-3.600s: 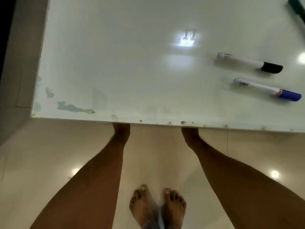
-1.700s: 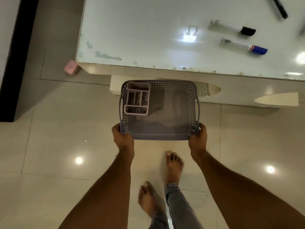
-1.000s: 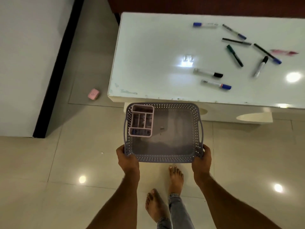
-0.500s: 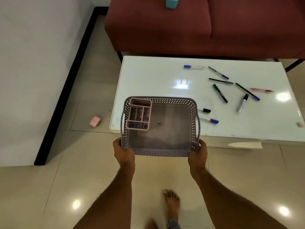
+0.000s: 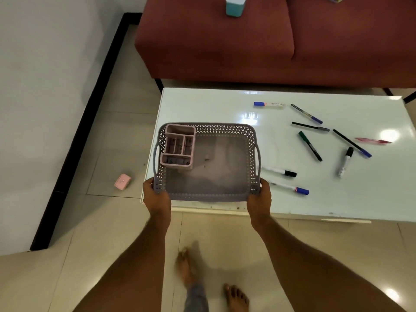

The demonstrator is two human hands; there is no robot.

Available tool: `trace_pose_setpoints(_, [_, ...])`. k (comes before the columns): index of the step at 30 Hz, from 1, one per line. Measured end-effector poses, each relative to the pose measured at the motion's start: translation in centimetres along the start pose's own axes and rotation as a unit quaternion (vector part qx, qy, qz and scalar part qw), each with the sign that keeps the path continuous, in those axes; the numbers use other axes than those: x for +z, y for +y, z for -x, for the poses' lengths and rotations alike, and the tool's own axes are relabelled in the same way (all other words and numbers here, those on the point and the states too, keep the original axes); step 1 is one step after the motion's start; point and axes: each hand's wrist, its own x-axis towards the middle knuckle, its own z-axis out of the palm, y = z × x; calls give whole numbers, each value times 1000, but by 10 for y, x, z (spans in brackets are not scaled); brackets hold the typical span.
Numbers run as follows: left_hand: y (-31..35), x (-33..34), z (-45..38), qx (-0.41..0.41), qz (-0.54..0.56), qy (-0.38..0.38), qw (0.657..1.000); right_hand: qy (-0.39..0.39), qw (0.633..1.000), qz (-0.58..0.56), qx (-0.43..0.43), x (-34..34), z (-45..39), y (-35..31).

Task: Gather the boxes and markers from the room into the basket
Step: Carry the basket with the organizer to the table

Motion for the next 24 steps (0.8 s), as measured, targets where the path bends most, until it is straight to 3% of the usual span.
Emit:
trace_pose_setpoints(16, [17,25,-65,8,-62,-59,996,85,993,80,26,38,-27,-34])
trace_pose_setpoints(18, [28,27,-67,49,-88,-67,993,127,980,151,-21,41,-24,-39])
trace_pose_setpoints(21, [51,32,-75,197,-203,-47,958,183,944,247,-121,58,-19,-49])
trace_pose_setpoints(24, [71,46,-82,300,-267,-69,913,108,944,234,-208,90,-18,-67])
